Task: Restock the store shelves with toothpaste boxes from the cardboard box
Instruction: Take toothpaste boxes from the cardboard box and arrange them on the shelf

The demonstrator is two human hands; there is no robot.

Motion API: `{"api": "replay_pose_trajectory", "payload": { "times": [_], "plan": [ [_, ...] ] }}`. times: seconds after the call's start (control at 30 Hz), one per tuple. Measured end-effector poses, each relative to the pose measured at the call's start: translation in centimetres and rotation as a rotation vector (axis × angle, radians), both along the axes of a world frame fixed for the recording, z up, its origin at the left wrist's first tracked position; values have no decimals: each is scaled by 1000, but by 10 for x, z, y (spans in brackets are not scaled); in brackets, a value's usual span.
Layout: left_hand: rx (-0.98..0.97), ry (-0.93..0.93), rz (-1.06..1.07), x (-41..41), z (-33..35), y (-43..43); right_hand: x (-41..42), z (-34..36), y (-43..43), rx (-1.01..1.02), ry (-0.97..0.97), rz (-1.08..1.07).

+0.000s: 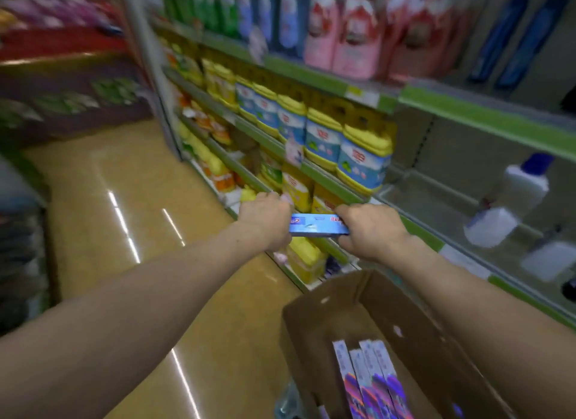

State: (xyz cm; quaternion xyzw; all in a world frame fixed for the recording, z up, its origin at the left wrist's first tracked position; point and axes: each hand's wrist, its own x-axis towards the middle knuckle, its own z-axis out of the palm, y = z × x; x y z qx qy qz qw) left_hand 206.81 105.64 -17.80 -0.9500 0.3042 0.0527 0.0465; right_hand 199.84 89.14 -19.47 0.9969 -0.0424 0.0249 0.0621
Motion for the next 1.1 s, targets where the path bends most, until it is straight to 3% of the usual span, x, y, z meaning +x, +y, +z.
{"api": "replay_pose_trajectory", "payload": {
  "times": [0.3,0.57,1.1],
  "plan": [
    [-31,-223,334,-9,113,165,54,106,148,12,-221,381],
    [-32,-362,618,-50,166,290,66,157,279,11,-348,647],
    [46,-558,916,-213,257,496,-30,241,505,202,-498,1035]
  ]
}}
